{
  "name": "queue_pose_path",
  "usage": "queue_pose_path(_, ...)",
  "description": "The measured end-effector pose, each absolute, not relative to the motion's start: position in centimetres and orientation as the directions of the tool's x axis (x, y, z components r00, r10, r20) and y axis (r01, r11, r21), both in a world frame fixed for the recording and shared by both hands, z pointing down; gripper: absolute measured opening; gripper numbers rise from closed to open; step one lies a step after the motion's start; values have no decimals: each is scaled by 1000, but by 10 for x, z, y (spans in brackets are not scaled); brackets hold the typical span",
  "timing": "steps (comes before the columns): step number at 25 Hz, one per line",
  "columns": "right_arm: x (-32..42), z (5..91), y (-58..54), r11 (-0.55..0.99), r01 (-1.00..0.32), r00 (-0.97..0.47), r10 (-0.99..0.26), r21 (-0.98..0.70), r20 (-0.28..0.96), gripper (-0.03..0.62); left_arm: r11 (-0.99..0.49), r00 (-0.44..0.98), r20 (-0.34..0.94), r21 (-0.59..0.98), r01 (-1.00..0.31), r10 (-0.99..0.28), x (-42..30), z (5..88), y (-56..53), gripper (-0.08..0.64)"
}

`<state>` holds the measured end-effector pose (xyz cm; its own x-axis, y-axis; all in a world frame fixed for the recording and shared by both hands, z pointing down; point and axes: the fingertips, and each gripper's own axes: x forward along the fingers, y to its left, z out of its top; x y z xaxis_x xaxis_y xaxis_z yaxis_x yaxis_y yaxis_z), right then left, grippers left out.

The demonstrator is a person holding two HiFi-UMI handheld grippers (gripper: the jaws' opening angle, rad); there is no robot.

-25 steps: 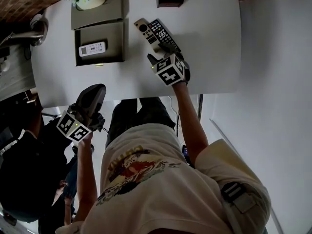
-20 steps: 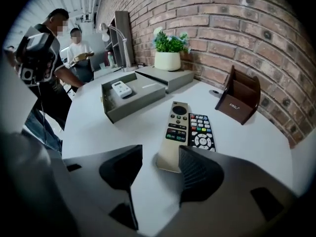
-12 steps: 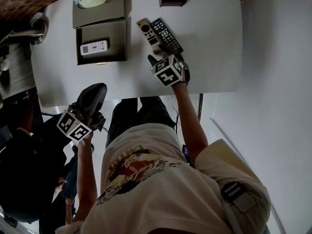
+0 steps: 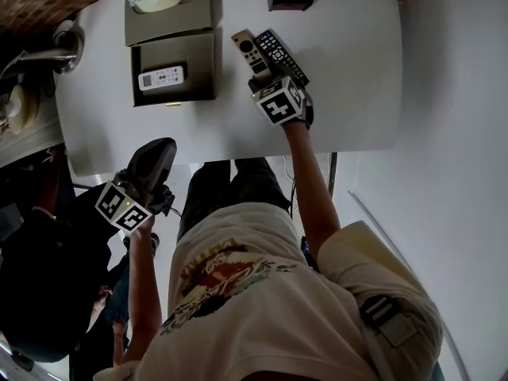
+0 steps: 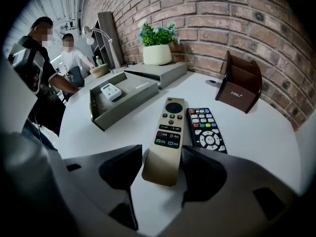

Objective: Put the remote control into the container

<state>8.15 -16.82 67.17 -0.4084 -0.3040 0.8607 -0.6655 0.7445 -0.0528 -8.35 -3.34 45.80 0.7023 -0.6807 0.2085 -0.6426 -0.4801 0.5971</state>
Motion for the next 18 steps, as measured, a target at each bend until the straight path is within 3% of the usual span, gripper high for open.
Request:
queue_pose_path(8, 80, 673, -171, 774, -631, -390, -263, -48, 883, 232, -470, 708, 218, 613, -635, -672, -84, 453, -38, 6)
queue_pose_path(18, 82, 668, -172, 728, -679, -402, -262, -94, 877, 216, -473, 695, 198, 603, -642, -691, -93, 442, -32, 6)
